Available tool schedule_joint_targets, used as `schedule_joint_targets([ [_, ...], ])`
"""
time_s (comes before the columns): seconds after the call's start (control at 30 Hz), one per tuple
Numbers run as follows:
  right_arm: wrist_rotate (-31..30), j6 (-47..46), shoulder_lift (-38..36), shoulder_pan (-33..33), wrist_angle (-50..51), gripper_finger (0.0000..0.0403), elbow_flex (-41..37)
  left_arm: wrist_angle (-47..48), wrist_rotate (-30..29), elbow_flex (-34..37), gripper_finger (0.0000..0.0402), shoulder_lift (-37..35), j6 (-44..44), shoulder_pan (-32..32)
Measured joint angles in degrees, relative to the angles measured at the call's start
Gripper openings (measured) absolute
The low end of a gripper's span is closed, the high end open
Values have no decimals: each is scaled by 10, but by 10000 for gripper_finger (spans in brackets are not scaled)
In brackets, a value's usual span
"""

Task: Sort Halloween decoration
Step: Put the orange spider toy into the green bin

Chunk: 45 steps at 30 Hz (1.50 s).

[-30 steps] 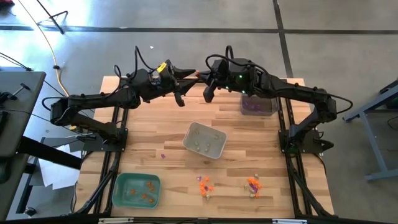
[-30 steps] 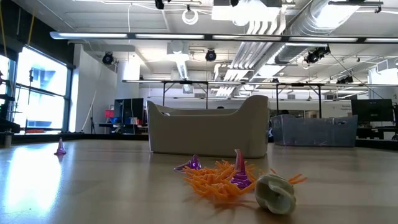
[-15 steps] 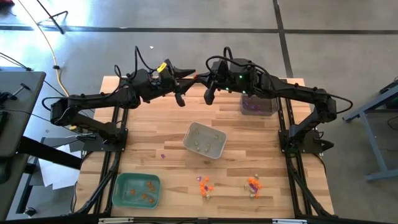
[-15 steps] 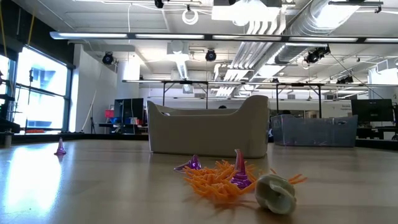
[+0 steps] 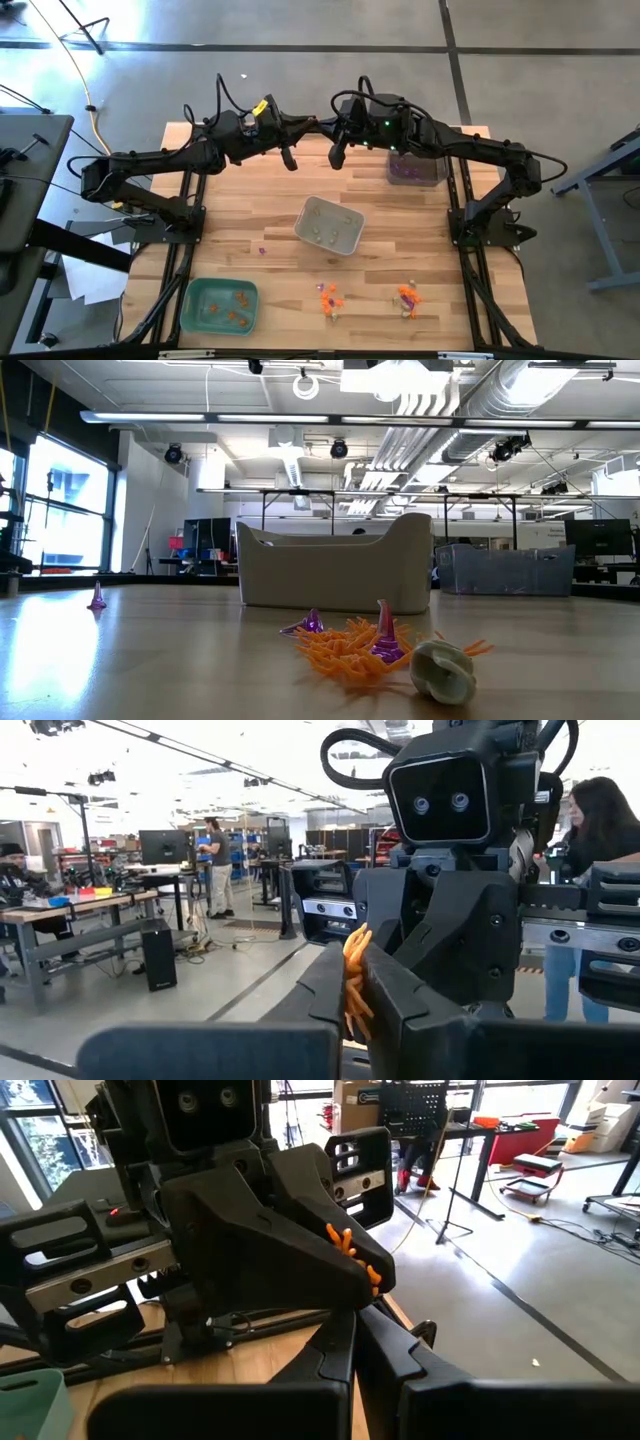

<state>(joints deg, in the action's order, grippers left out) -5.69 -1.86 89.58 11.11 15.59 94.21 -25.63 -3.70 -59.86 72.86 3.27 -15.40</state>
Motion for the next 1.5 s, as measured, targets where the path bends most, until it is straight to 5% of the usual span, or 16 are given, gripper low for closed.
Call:
schedule_joint_targets([
  [0.2, 0, 0, 0, 5, 0, 7, 0, 0, -2, 0, 3, 0, 0, 0],
  [0.37, -5, 20, 0, 9, 6, 55, 0, 1, -2, 0, 2, 0, 0, 0],
  [0.73, -196, 83, 0, 9, 93, 184, 0, 2, -41, 0, 1, -2, -2, 0],
  [1.17, -206, 68, 0, 9, 242, 195, 0, 109, -46, -1, 1, -54, -179, 89],
  [1.27, -201, 68, 0, 9, 268, 195, 0, 177, -69, -7, 1, -53, -214, 137],
  [1.5, -146, 20, 0, 8, 322, 194, 0, 559, -68, -147, 1, -50, -402, 230],
])
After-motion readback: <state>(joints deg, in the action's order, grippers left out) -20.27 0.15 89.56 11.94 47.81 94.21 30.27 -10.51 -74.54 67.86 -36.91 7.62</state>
